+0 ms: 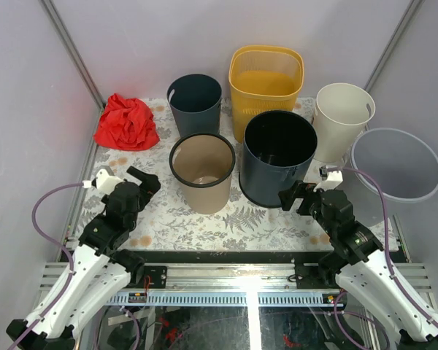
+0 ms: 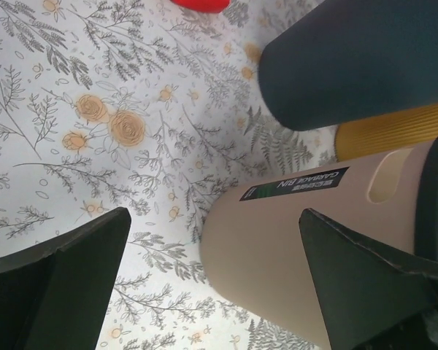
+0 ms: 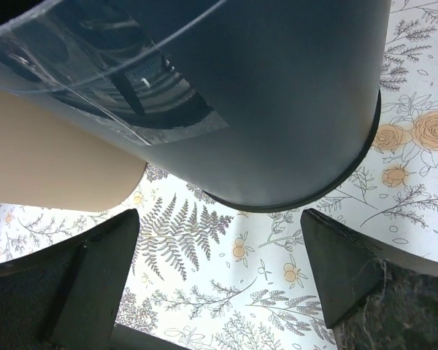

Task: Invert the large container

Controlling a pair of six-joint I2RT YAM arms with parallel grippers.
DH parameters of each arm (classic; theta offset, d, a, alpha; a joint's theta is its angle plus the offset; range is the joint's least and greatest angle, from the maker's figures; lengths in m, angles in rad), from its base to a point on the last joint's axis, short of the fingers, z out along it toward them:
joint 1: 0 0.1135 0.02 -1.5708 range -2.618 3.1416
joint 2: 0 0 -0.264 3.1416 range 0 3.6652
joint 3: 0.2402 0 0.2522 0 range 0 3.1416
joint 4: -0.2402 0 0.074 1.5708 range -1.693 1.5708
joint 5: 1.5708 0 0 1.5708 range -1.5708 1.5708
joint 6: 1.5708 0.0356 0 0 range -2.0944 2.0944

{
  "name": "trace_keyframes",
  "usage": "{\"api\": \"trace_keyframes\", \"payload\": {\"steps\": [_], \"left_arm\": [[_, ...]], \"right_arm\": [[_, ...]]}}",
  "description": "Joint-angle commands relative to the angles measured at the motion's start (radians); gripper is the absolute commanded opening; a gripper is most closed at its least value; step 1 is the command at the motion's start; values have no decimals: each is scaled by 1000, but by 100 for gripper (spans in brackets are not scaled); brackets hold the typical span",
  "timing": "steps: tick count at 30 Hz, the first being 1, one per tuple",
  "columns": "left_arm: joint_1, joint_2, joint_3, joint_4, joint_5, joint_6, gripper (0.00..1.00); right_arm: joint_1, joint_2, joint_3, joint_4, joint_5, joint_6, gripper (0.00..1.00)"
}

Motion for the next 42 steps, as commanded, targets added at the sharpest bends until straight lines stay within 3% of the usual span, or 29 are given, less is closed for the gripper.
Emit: {"api": "trace_keyframes", "payload": {"steps": [1,9,15,20,26,30,36,42], "left_arm": [[-5,40,71,-72,22,48,100],[-5,86,221,-147,37,138,99],[-6,119,336,-139,130,268,80],[-16,191,439,-138,200,349,78],[-87,329,577,-147,140,391,78],[-205,440,669,-153,78,391,78],[-569,697,847,-226,-265,390,79],[-663,885,964,-253,-325,400,79]], "right_arm": [[-4,-8,30,51,16,-25,99],[-4,-17,-41,128,-19,-32,99],[-4,-33,-94,194,-56,-31,99],[-3,-53,-153,246,-78,-22,99],[-3,-78,-171,244,-78,-20,99],[-4,-93,-179,243,-74,-18,99],[-4,-110,-185,238,-68,-11,99],[-3,-120,-187,232,-68,-11,99]]}}
